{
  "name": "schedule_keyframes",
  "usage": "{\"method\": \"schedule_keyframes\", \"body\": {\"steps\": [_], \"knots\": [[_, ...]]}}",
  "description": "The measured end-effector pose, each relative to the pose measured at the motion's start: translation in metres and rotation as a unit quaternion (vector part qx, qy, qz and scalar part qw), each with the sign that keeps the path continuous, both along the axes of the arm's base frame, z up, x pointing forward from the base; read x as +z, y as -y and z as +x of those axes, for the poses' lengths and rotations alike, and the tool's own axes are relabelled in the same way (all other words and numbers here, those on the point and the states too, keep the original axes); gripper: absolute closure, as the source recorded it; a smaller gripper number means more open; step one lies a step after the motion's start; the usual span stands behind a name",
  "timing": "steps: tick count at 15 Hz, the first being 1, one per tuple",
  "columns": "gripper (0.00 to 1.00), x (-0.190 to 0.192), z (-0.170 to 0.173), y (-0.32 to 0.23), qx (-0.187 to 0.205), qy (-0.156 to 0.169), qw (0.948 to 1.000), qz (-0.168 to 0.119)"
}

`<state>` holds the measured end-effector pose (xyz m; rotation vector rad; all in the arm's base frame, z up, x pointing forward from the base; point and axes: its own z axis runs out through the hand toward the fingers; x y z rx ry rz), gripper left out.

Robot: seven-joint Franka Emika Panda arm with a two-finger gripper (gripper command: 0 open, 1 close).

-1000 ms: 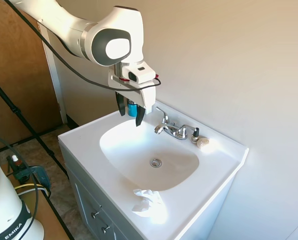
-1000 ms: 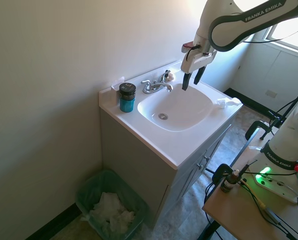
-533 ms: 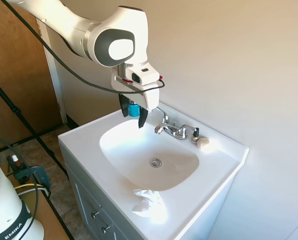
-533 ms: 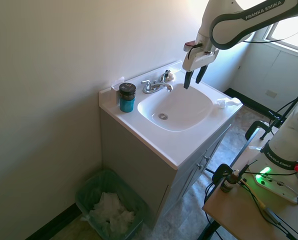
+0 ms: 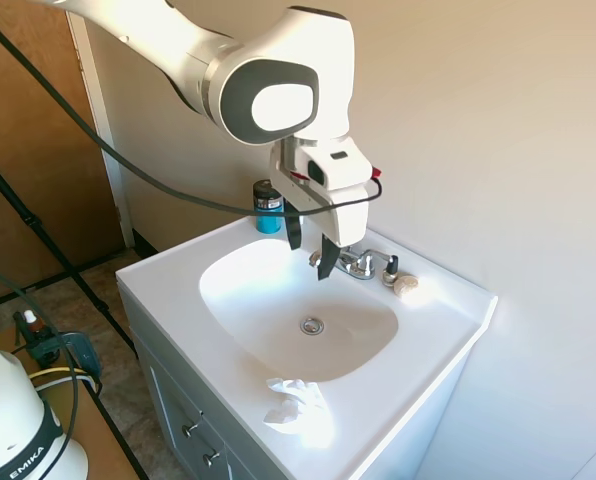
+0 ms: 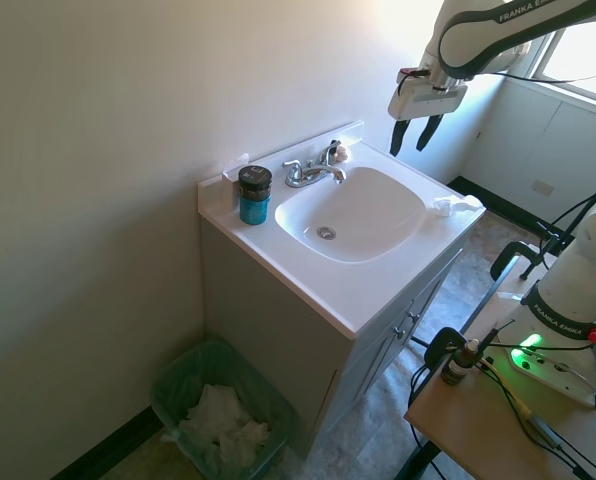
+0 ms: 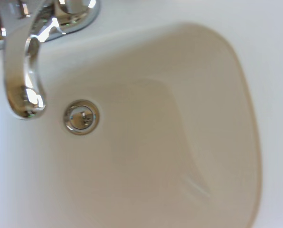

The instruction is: Throw the tissue in the trash bin

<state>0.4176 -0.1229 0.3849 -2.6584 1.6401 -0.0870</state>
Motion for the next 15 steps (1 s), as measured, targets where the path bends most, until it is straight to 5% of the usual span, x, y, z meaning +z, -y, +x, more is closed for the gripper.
{"method": "schedule_keyframes", "body": {"steps": [7, 15], "knots": [[0.00, -0.052, -0.042, 0.071, -0.048, -0.049, 0.9976, -0.001], [0.00, -0.102, -0.085, 0.094, -0.049, -0.096, 0.9941, -0.011]]}}
